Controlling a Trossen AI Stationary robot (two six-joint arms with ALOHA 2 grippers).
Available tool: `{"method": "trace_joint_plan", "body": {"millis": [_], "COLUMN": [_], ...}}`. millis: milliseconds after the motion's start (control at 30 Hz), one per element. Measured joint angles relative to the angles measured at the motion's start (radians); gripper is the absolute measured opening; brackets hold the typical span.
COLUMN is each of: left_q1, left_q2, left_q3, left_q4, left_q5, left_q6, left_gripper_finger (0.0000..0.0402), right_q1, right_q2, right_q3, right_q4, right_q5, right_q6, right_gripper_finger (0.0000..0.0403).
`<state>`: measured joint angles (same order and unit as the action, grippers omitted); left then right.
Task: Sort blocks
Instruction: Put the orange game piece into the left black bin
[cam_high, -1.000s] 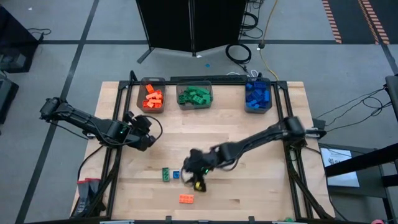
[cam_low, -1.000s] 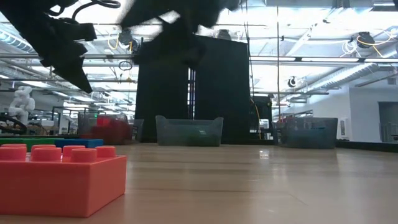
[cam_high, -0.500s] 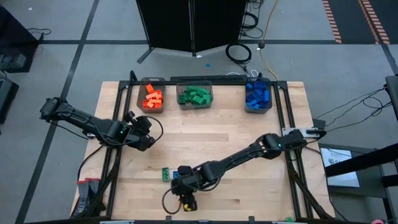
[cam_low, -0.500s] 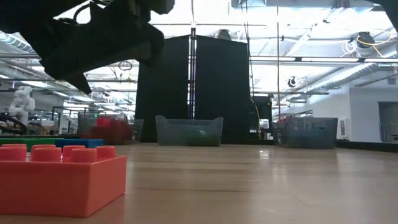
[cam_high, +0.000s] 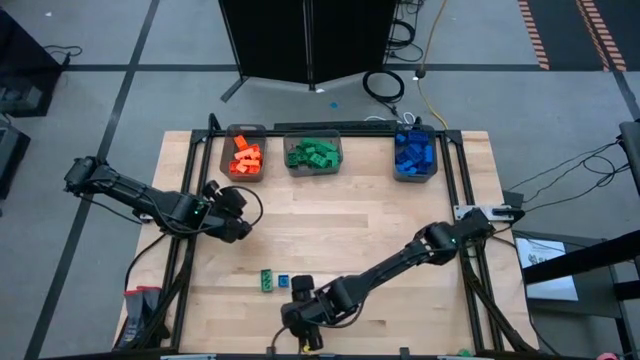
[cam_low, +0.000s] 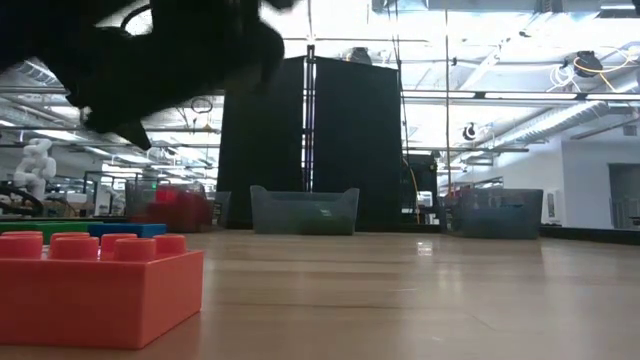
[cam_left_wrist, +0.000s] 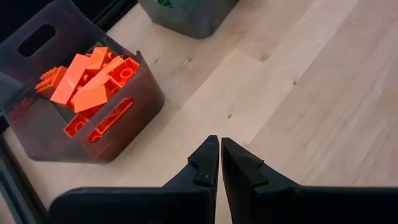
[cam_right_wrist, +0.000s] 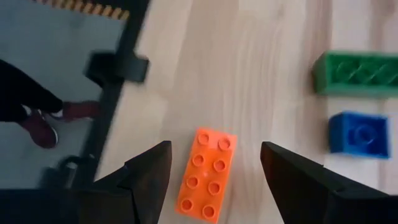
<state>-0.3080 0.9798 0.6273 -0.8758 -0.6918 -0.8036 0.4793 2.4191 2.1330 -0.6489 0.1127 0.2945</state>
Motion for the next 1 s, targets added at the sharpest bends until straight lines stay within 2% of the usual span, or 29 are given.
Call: {"method": "trace_joint_plan", "body": {"millis": [400,467,567,600,800,1000], "left_q1": [0.000,0.000,0.000,0.000,0.000,0.000], "left_q2": [0.000,0.000,0.000,0.000,0.000,0.000], "left_q3": [0.000,0.000,0.000,0.000,0.000,0.000], "left_q4": [0.013,0.014,0.014,0.014,0.014,0.002], "left_q5": [0.009,0.011,0.015,0.017,0.029,0.034], "left_q6": [-0.002,-0.003,-0.003,-0.003,-0.002,-0.002], "left_gripper_finger": [0.0023,0.0023,0.0023,0.0023,0.0023,0.0023], "right_q1": [0.007,0.003,0.004,0.007,0.002,-0.013], "right_q2": [0.136,0.148,0.150,0.149,0.149,0.169], "right_q3": [0.004,0.006,0.007,0.006,0.029,0.197], "right_q4": [-0.021,-0.055,-0.090,-0.100,-0.103,-0.225], "right_q5": [0.012,0.014,0.047,0.057,0.056,0.119], "right_q6": [0.154,0.228,0.269,0.270,0.300,0.204], "right_gripper_finger": [0.0235,0.0207,0.0128,0.0116,0.0119,0.0119]}}
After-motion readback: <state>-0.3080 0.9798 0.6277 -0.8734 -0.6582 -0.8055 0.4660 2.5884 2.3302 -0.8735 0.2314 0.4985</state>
